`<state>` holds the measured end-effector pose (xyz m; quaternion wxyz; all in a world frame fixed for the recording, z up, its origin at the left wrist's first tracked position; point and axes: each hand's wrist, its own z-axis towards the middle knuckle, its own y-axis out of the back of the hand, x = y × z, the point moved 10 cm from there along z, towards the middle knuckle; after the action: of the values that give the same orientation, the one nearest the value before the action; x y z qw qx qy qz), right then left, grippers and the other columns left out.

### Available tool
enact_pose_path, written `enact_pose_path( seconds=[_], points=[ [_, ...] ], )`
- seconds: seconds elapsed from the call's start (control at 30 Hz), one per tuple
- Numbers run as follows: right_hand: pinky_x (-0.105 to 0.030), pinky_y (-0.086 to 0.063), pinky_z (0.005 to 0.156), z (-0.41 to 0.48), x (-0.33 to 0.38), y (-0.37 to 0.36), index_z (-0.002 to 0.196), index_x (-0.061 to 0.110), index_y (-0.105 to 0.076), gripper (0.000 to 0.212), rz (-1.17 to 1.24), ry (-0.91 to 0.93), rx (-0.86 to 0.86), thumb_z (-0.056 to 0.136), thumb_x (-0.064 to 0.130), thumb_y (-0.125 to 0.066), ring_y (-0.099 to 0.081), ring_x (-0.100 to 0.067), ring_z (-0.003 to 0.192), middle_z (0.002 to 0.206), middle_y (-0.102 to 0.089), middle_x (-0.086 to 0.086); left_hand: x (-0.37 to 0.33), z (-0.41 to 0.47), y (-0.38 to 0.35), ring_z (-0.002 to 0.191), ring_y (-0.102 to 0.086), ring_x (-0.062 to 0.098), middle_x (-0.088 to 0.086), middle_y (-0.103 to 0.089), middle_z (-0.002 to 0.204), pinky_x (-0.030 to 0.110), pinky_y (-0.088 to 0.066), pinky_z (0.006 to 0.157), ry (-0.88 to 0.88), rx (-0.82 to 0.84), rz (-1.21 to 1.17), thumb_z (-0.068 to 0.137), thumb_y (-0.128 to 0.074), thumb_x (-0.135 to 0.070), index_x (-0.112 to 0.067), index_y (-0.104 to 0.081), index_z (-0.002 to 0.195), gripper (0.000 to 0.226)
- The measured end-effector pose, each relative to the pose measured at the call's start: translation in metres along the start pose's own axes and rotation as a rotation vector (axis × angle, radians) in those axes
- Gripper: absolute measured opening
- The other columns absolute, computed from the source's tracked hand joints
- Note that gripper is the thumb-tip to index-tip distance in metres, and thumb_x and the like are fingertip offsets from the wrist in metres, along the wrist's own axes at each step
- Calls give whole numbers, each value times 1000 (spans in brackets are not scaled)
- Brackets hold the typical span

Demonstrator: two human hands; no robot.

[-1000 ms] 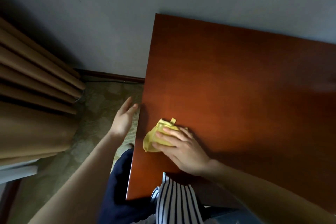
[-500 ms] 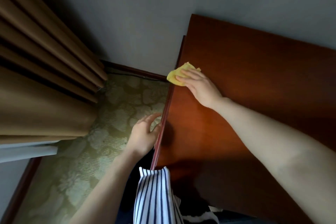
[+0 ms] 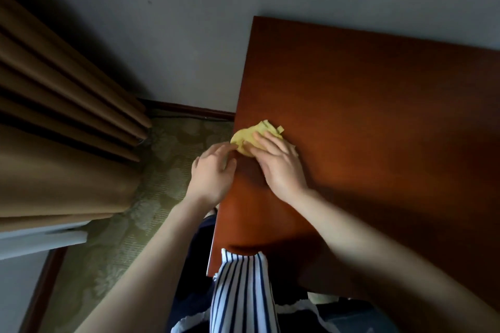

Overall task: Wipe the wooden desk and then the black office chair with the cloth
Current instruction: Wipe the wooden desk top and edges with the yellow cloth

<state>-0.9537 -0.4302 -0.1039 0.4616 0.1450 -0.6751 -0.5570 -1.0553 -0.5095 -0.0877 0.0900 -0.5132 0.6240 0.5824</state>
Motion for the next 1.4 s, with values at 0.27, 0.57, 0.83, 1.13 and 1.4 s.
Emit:
enact_pose_path(
  seconds=[0.27,0.57,0.83,1.13,1.4],
  points=[
    [-43,-34,106,-116,-15,2,128,32,-58,44,-75,195,232,90,23,-38,-43,-19,132,140,-50,6,-54,13,-86,145,-5,24,2,-11,158,49,-5,116,-110,224,357,91,-56,-31,-22,-27,147,64],
    [-40,-27,108,-197,-94,39,133,41,-48,66,-212,405,316,78,12,-73,-35,-13,137,145,-43,13,-93,20,-165,143,21,27,-1,34,151,55,0,113,-213,384,673,61,-73,-65,-32,13,148,127],
    [-51,-46,95,-150,-206,107,126,28,-60,61,-188,142,106,77,-8,-68,-49,-27,127,136,-54,0,-92,30,-188,138,29,35,4,40,148,68,6,105,-186,427,981,51,-54,-88,-30,35,139,139],
    [-42,-30,112,-65,-322,161,135,19,-51,44,-144,-294,-123,96,1,-46,-36,-27,137,144,-45,-8,-96,29,-188,141,20,39,9,34,151,66,0,107,-226,362,1072,50,-45,-93,-25,41,133,137],
    [-35,-18,116,-67,-358,165,146,33,-31,61,-152,-803,-211,97,-2,-32,-14,-18,145,156,-22,4,-97,30,-189,141,17,43,13,33,151,66,0,108,-229,380,1129,50,-40,-94,-21,37,138,138]
  ],
)
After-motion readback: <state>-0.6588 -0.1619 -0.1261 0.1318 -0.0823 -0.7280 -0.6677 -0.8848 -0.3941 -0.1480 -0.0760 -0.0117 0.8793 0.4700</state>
